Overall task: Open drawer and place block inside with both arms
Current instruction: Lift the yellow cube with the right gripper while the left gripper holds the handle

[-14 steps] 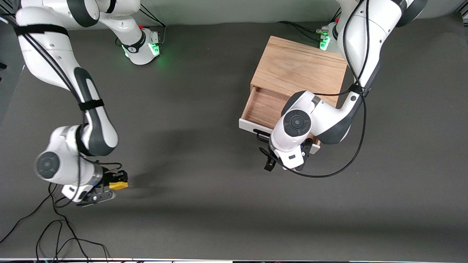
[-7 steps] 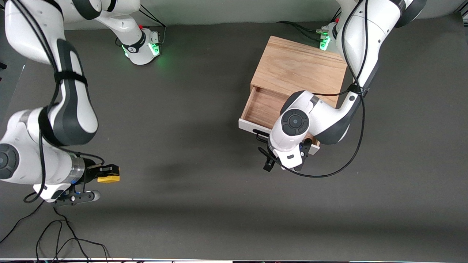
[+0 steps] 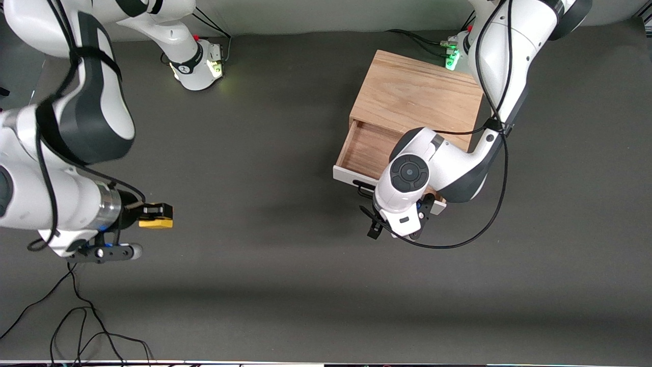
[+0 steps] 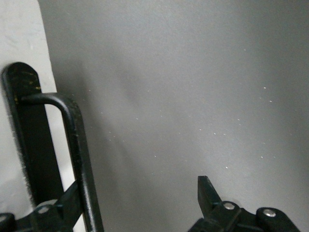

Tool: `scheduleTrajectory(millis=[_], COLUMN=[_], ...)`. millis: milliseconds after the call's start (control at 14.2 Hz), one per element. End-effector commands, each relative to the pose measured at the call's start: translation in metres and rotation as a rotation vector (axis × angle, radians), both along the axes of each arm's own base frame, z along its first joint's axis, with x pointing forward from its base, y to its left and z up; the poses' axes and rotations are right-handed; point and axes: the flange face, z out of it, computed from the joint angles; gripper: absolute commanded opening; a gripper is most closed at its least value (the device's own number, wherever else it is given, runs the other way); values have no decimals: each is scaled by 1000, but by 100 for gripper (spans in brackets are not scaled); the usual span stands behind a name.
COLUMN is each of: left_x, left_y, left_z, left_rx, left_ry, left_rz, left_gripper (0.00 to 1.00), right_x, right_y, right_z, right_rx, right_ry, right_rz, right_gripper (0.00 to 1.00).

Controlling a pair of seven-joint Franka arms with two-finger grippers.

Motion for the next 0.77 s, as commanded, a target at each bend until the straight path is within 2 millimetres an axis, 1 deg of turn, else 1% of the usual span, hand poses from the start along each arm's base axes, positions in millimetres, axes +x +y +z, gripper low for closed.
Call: scheduleTrajectory(millis=[0, 70, 140, 211, 351, 421, 491, 561, 632, 702], left_x=[5, 3, 3, 3, 7, 10, 12, 17, 23, 25], left_y=[-2, -3, -3, -3, -3, -2, -1, 2, 9, 17], left_z=[-4, -5, -7, -8, 1, 10, 23, 41, 63, 79], left_rx=[40, 44, 45, 42, 37, 33, 35, 40, 48, 58], left_ry=[5, 11, 13, 17, 5, -6, -9, -13, -20, -10], left_rz=[-2, -5, -5, -3, 1, 8, 11, 13, 20, -8], left_gripper=[100, 100, 100, 100, 100, 100, 100, 100, 100, 100], right_x=[-12, -12, -12, -13, -14, -15, -17, -20, -25, -32], right_y=[9, 11, 12, 18, 23, 27, 38, 51, 67, 88], right_z=[23, 23, 30, 33, 35, 35, 37, 45, 51, 57], right_rx=[41, 47, 51, 57, 60, 63, 72, 84, 97, 117], right_ry=[5, 6, -8, -12, -18, -17, -16, -23, -24, -25], right_rz=[-71, -100, -115, -116, -140, -148, -157, -184, -230, -289], right_gripper=[0, 0, 0, 0, 0, 0, 0, 0, 0, 0])
